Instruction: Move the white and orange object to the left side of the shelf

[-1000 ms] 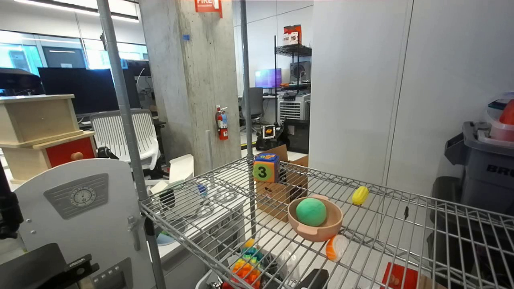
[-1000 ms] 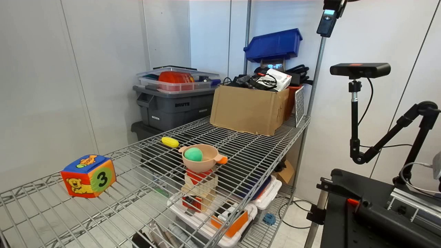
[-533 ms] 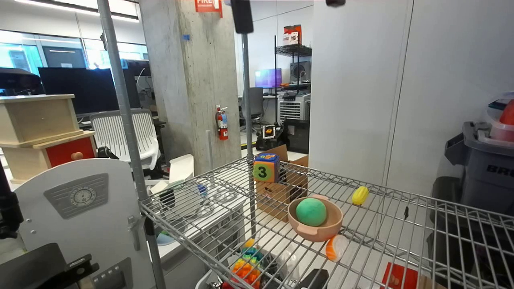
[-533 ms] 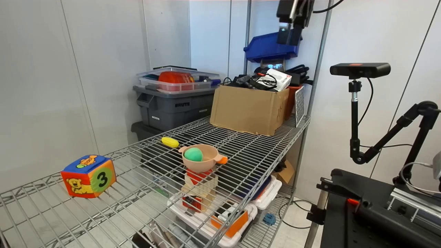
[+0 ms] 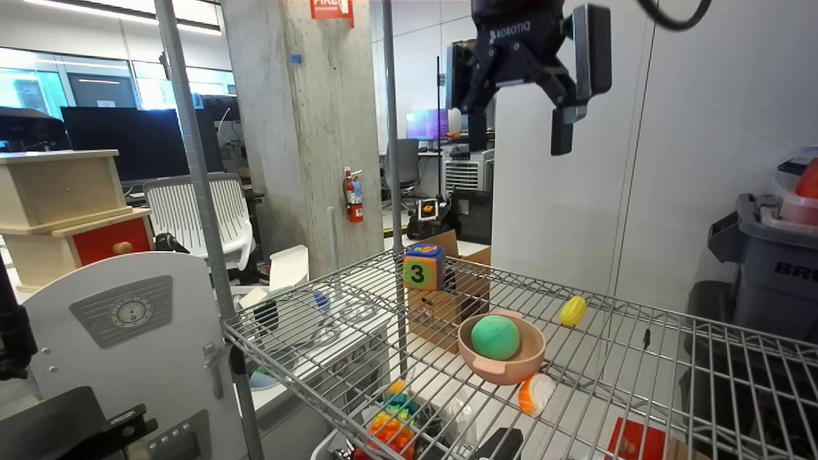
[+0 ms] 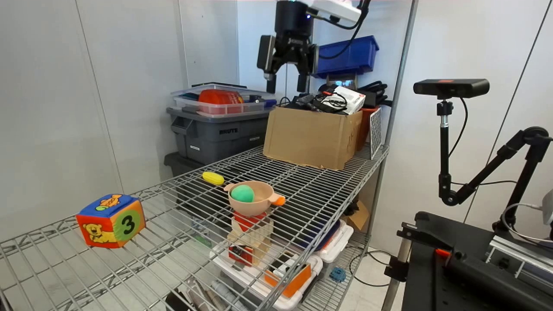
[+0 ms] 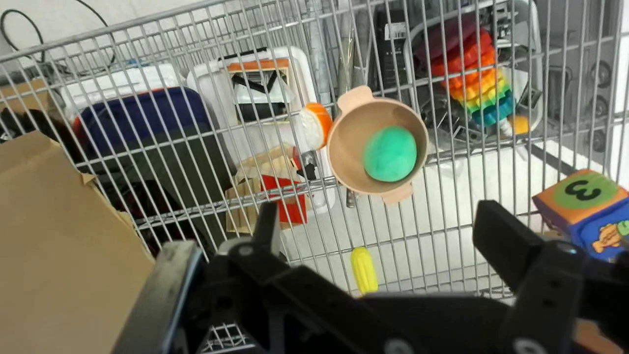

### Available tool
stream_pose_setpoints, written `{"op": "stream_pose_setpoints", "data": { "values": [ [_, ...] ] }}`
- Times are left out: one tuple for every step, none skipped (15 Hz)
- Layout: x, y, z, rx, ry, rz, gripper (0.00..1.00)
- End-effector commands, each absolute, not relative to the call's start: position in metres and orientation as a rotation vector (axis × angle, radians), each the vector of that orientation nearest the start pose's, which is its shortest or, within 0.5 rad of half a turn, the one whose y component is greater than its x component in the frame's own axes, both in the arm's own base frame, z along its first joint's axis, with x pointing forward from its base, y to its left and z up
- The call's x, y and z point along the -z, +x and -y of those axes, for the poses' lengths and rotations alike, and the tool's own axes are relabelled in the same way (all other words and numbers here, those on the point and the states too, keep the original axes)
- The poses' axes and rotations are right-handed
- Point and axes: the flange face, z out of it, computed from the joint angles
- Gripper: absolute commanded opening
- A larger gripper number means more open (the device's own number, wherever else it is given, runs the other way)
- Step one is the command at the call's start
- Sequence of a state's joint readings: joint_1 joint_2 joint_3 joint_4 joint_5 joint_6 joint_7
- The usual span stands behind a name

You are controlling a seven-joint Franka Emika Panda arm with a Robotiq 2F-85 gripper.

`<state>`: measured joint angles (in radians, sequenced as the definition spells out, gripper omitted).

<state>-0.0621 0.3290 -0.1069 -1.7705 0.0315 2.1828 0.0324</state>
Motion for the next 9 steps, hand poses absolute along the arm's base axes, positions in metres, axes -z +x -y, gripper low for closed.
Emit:
{"op": "stream_pose_setpoints", "data": {
  "values": [
    [-0.351, 0.703, 0.093, 0.134, -3.097, -0.494, 1.0],
    [-0.339, 0.714, 0.092, 0.121, -3.125, -0.527, 1.0],
    [-0.329, 0.724, 0.091, 0.125, -3.135, -0.56, 1.0],
    [-0.321, 0.735, 0.092, 0.144, -3.151, -0.6, 1.0],
    [-0.315, 0.744, 0.094, 0.161, -3.16, -0.641, 1.0],
    [-0.31, 0.753, 0.095, 0.175, -3.162, -0.683, 1.0],
    [-0.306, 0.76, 0.098, 0.187, -3.162, -0.719, 1.0],
    [-0.303, 0.767, 0.101, 0.197, -3.161, -0.75, 1.0],
    [-0.299, 0.773, 0.103, 0.194, -3.157, -0.772, 1.0]
  ]
}}
